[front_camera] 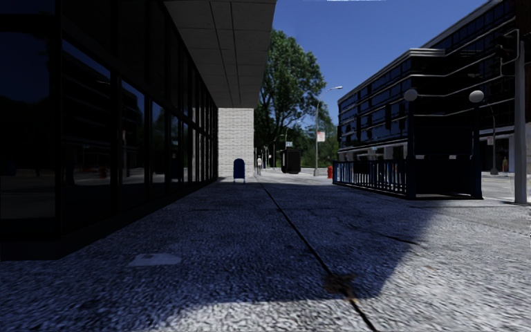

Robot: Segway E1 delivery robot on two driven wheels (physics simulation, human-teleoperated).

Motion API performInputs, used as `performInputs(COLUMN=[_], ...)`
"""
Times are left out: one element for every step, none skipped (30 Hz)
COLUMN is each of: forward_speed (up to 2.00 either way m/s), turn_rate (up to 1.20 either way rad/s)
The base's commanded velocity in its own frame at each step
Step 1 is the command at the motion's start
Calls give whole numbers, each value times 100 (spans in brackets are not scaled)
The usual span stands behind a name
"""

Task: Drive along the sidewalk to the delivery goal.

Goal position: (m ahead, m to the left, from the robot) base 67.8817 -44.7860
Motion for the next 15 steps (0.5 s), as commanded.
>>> performInputs(forward_speed=[148,148,148,148,148,148,148,148,148,148,148,142,142,137,135], turn_rate=[-39,-39,-39,-39,-39,-39,-39,-39,-40,-42,-46,-49,-49,-51,-52])
